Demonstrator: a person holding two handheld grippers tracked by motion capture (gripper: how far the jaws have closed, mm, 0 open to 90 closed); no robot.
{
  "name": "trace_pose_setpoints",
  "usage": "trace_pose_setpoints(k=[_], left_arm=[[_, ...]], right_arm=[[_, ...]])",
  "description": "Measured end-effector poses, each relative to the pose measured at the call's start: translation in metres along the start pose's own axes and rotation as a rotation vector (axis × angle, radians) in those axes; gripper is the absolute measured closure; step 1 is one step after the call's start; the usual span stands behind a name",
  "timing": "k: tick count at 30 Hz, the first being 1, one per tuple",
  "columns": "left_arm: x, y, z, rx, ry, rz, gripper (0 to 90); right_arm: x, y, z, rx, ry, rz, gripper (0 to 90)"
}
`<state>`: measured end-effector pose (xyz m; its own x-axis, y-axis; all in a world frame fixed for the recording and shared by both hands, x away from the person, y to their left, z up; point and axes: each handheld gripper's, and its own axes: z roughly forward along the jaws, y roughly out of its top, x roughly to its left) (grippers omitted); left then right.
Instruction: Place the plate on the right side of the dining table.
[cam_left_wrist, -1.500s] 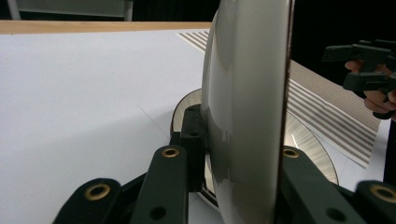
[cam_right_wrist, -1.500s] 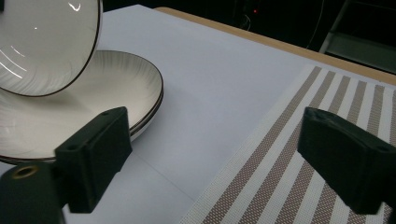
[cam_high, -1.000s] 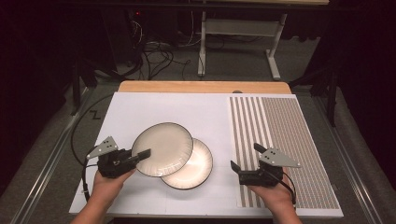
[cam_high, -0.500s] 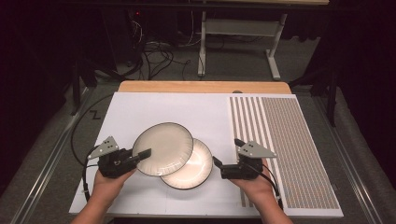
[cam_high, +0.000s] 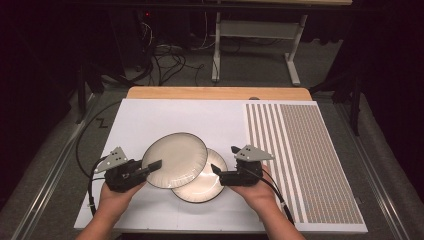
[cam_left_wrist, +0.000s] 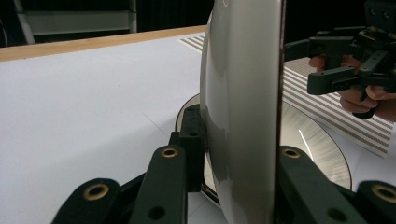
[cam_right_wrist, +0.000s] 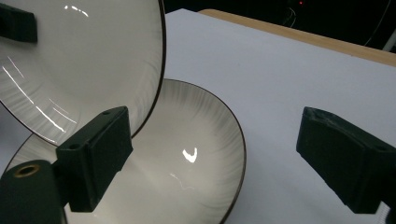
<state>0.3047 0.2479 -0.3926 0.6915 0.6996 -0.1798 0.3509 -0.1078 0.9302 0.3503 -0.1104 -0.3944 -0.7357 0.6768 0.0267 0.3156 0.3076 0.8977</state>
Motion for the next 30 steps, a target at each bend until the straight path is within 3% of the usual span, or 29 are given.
trace_pose_setpoints(k=[5,10,11,12,13,14,19,24,30], left_arm=[[0.000,0.000,0.001,0.000,0.002,-0.003,74.0],[0.000,0.000,0.001,-0.002,0.003,-0.002,74.1],[0.000,0.000,0.001,-0.002,0.003,-0.002,74.0],[0.000,0.000,0.001,-0.001,0.002,-0.002,74.0],[0.000,-0.001,0.001,-0.003,0.002,-0.004,74.0],[0.000,-0.001,0.001,-0.003,0.002,-0.004,74.0],[0.000,-0.002,0.000,-0.009,0.005,-0.012,74.0],[0.001,-0.003,0.001,-0.010,0.007,-0.020,73.8],[0.000,-0.004,0.005,-0.010,-0.003,-0.012,73.8]], right_arm=[[0.001,0.005,0.011,-0.005,0.045,0.029,20.1],[0.007,0.010,0.019,-0.002,0.077,0.023,28.3],[0.011,0.013,0.023,0.007,0.095,0.015,38.6],[0.011,0.013,0.023,0.007,0.095,0.015,38.6],[0.013,0.016,0.026,0.002,0.100,0.017,45.7],[0.013,0.016,0.026,0.002,0.100,0.017,45.7],[0.014,0.019,0.034,0.009,0.117,0.053,62.4],[0.012,0.018,0.036,0.030,0.125,0.071,70.5],[0.008,0.017,0.039,0.026,0.150,0.103,74.0]])
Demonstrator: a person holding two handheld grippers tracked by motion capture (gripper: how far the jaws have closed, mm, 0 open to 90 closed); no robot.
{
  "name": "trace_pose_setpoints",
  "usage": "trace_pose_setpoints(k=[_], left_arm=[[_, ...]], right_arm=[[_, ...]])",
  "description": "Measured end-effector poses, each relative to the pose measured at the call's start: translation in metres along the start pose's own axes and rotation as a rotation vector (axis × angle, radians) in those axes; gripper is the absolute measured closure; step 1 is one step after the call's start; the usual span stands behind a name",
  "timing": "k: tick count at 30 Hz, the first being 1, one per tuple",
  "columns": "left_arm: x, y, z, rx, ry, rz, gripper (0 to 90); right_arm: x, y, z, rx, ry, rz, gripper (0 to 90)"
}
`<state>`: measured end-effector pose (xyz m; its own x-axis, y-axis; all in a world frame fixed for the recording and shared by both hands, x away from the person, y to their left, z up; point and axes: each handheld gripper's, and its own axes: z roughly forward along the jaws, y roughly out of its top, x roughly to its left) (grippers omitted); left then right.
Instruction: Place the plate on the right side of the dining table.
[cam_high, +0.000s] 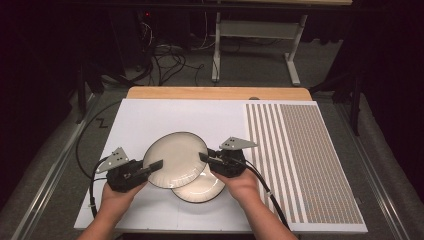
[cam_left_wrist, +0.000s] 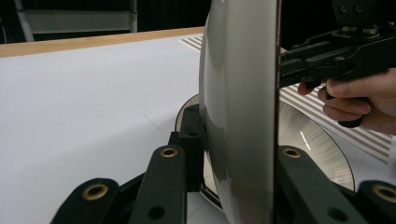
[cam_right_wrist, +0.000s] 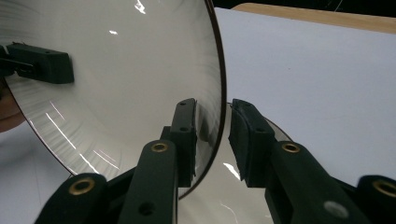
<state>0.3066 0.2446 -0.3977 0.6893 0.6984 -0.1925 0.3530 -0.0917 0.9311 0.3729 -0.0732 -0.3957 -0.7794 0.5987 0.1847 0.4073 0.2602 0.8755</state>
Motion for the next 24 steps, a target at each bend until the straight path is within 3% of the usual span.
trace_pose_setpoints(k=[7,11,15,24], left_arm=[[-0.001,0.000,0.002,-0.001,-0.005,-0.002,74.0],[0.002,-0.001,0.000,-0.017,-0.040,-0.057,76.0],[0.001,0.000,0.002,-0.016,-0.051,-0.067,75.8],[-0.012,0.010,0.010,-0.022,-0.074,-0.048,75.2]], right_arm=[[0.000,-0.001,0.001,0.000,0.013,0.010,80.6],[0.001,0.002,-0.005,-0.015,0.028,0.010,83.5],[0.002,0.003,-0.012,-0.014,0.028,0.001,84.4],[0.000,0.008,-0.036,-0.049,0.018,-0.019,85.6]])
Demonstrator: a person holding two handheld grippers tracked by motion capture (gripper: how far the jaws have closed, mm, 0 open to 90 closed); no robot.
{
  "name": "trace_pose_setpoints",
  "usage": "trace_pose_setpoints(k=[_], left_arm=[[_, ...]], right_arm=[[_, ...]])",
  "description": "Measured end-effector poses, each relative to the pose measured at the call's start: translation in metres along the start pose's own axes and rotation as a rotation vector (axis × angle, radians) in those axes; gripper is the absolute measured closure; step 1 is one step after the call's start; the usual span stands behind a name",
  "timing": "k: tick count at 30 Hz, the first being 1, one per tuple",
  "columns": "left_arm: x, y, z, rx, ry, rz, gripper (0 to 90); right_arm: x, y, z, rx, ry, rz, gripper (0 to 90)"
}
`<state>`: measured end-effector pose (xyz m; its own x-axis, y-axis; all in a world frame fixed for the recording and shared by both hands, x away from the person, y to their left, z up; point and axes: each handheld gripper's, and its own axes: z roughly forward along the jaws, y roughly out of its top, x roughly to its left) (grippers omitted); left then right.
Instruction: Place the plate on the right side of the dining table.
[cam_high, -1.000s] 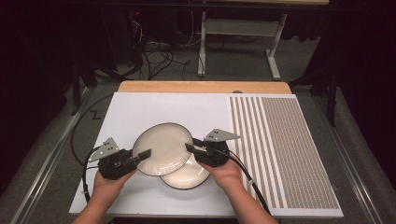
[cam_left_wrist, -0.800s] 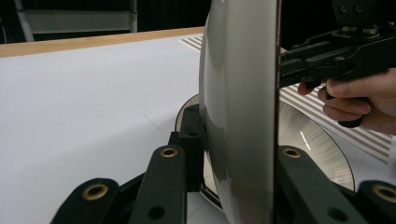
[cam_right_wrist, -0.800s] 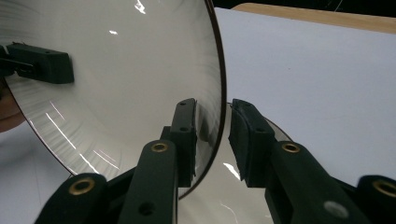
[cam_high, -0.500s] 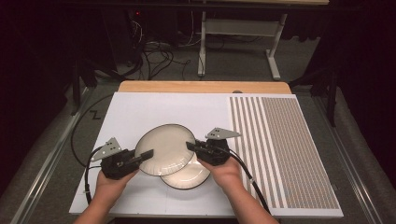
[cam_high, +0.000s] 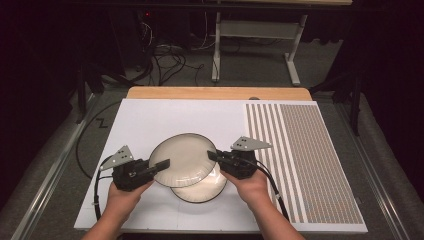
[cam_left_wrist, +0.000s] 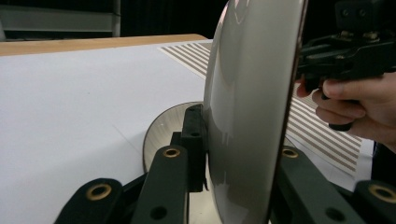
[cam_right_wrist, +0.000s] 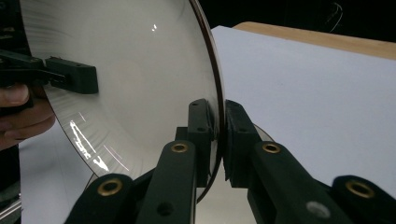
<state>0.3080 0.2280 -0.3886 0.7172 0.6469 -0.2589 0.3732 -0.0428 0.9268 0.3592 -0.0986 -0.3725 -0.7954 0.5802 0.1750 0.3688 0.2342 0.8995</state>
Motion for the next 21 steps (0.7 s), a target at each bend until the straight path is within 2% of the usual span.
trace_pose_setpoints(k=[5,10,21], left_arm=[[-0.008,0.006,0.015,0.021,-0.005,0.004,74.6],[-0.015,0.014,0.027,0.027,-0.009,0.015,74.2],[-0.024,0.030,0.062,0.060,-0.051,0.023,73.9]], right_arm=[[-0.005,0.002,-0.017,-0.011,-0.029,-0.023,86.1],[-0.010,0.001,-0.029,-0.023,-0.046,-0.021,86.1],[-0.031,-0.001,-0.058,-0.039,-0.101,-0.014,86.1]])
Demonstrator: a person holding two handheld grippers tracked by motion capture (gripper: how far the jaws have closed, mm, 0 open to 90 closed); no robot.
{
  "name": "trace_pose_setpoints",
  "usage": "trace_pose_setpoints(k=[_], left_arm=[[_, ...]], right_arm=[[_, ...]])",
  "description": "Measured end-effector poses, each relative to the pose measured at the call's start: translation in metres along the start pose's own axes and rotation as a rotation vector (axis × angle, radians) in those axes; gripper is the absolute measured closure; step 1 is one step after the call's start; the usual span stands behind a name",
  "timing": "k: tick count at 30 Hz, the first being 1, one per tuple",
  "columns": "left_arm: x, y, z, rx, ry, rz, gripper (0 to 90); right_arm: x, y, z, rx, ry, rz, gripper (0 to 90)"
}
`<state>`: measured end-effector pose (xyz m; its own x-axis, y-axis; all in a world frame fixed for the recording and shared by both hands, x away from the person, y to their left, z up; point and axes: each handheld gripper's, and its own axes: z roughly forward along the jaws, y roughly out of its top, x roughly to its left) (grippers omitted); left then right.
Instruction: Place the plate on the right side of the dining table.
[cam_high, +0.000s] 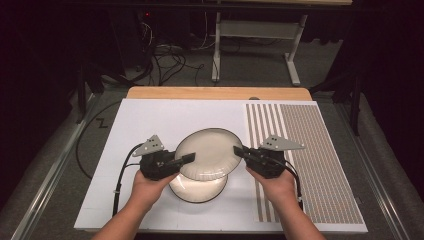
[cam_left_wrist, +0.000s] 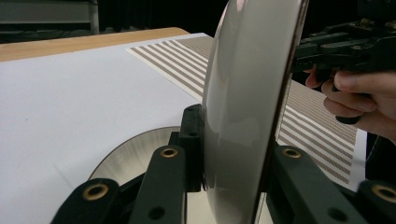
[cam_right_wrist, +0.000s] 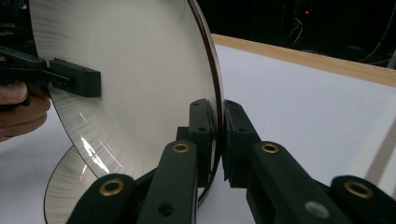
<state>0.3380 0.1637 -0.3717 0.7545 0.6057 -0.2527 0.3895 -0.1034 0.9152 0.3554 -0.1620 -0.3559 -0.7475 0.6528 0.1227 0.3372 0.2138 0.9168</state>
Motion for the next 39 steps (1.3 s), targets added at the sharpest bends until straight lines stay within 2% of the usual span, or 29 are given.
trace_pose_setpoints(k=[6,9,21,26,28,29,30,32,33,34,39], left_arm=[[-0.008,0.011,0.024,0.038,-0.027,0.015,73.7],[-0.011,0.014,0.030,0.044,-0.033,0.021,73.6],[-0.031,0.029,0.074,0.088,-0.067,0.053,73.6],[-0.039,0.035,0.098,0.127,-0.089,0.064,73.5],[-0.041,0.035,0.102,0.137,-0.093,0.067,73.4],[-0.044,0.036,0.110,0.153,-0.100,0.071,73.3],[-0.044,0.036,0.110,0.153,-0.100,0.071,73.3],[-0.048,0.038,0.124,0.172,-0.106,0.071,72.9],[-0.048,0.038,0.124,0.172,-0.106,0.071,72.7],[-0.050,0.039,0.133,0.189,-0.110,0.064,72.4],[-0.058,0.041,0.151,0.205,-0.123,0.063,71.5]], right_arm=[[-0.014,-0.005,-0.018,-0.005,-0.035,0.011,86.0],[-0.018,-0.007,-0.024,-0.008,-0.048,0.014,86.1],[-0.044,-0.020,-0.059,-0.023,-0.112,0.051,85.6],[-0.056,-0.029,-0.075,-0.030,-0.146,0.077,85.5],[-0.060,-0.033,-0.081,-0.029,-0.156,0.082,85.5],[-0.062,-0.035,-0.083,-0.028,-0.160,0.088,85.5],[-0.062,-0.035,-0.083,-0.028,-0.160,0.088,85.5],[-0.070,-0.041,-0.091,-0.027,-0.180,0.101,85.5],[-0.070,-0.041,-0.091,-0.027,-0.180,0.101,85.5],[-0.073,-0.044,-0.096,-0.026,-0.195,0.107,85.5],[-0.081,-0.054,-0.109,-0.038,-0.227,0.136,85.5]])
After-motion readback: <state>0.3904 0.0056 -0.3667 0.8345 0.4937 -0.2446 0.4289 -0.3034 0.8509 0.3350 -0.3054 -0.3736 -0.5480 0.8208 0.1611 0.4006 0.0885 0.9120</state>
